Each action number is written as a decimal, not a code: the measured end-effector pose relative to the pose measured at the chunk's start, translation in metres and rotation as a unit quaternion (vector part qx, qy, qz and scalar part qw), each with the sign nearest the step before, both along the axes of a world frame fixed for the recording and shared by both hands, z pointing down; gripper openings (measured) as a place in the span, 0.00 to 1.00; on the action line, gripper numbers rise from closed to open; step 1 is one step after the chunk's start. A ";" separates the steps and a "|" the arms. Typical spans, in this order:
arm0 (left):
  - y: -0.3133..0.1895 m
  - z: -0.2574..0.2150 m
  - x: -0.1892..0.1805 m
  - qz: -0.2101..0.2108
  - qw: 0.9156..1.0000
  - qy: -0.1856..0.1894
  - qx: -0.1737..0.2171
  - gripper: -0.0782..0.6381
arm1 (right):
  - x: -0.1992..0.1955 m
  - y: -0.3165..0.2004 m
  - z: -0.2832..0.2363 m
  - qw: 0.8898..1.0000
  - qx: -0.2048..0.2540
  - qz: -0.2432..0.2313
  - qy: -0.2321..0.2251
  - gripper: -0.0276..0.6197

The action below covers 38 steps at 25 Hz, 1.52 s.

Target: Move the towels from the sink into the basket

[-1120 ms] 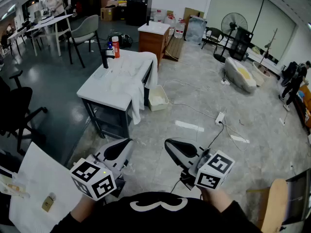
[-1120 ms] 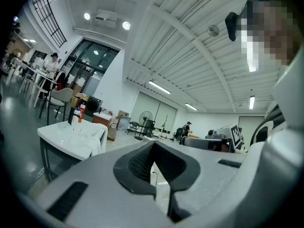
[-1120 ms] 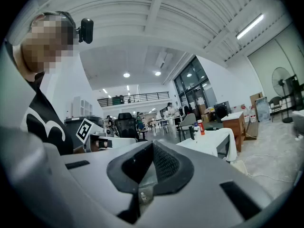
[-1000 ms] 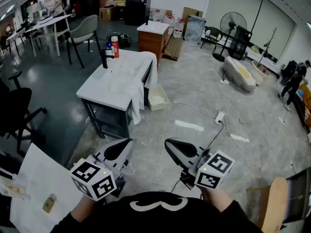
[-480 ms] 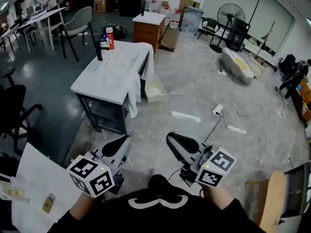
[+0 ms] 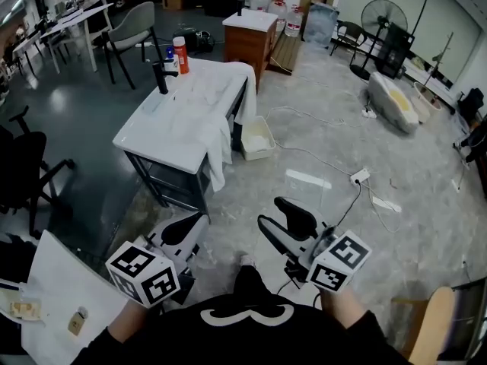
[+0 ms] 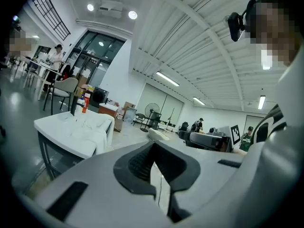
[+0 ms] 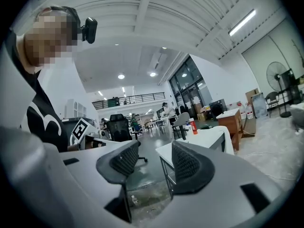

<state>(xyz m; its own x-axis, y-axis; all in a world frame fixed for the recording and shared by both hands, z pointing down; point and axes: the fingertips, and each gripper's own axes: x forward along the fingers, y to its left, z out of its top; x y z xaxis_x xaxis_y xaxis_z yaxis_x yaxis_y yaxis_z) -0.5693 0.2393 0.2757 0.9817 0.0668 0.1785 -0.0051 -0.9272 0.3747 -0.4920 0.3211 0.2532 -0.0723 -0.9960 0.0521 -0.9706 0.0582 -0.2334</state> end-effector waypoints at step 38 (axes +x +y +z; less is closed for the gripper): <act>-0.342 0.118 0.162 -0.139 0.980 -0.110 -0.095 0.12 | 0.213 -0.386 0.204 0.959 -0.255 -0.103 0.073 0.63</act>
